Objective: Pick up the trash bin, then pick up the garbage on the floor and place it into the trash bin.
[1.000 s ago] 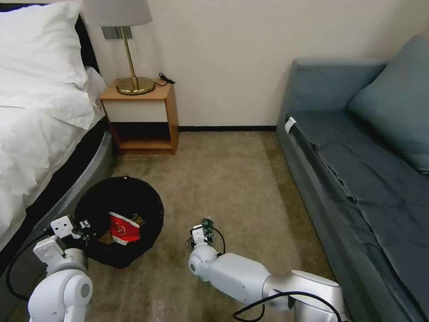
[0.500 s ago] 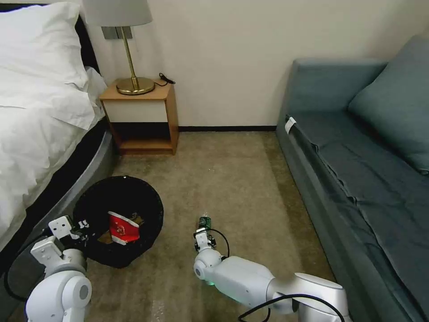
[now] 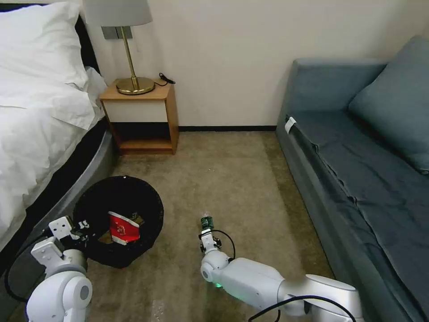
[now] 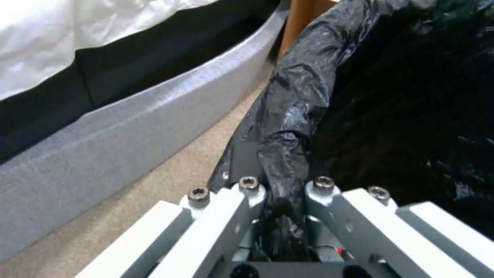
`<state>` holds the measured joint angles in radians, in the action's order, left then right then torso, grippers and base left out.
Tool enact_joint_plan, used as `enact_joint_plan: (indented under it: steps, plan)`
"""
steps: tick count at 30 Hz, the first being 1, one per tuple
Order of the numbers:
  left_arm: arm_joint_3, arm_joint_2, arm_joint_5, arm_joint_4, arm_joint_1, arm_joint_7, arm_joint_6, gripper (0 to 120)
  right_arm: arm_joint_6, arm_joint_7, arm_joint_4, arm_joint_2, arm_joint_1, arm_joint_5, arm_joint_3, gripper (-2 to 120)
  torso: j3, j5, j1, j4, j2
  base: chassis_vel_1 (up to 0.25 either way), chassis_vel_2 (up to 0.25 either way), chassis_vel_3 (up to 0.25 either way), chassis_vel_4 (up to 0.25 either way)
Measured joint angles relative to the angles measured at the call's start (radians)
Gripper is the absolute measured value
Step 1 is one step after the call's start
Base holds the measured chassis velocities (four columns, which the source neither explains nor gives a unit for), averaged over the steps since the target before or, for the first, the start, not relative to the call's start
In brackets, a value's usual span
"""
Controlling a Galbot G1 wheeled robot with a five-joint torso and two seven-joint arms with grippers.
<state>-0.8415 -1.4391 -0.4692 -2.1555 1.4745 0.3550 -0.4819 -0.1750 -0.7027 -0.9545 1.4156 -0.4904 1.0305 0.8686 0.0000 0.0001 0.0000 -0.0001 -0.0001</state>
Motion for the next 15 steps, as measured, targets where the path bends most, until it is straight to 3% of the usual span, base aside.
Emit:
enact_joint_plan:
  steps: [9,15]
  plan:
    - [0.001,0.008,-0.005,0.009,-0.006,0.000,-0.001,3,-0.017,-0.074,-0.285,-0.137,0.054,-0.039,-0.109,19,0.000,0.0002,0.000,0.0001,0.000,0.000,0.000,0.000,0.000]
    - [0.009,0.013,-0.008,0.017,-0.010,0.001,-0.002,3,-0.020,-0.082,-0.586,-0.225,0.124,-0.014,-0.231,19,0.000,-0.0002,0.000,-0.0006,0.000,0.000,0.000,0.000,0.000]
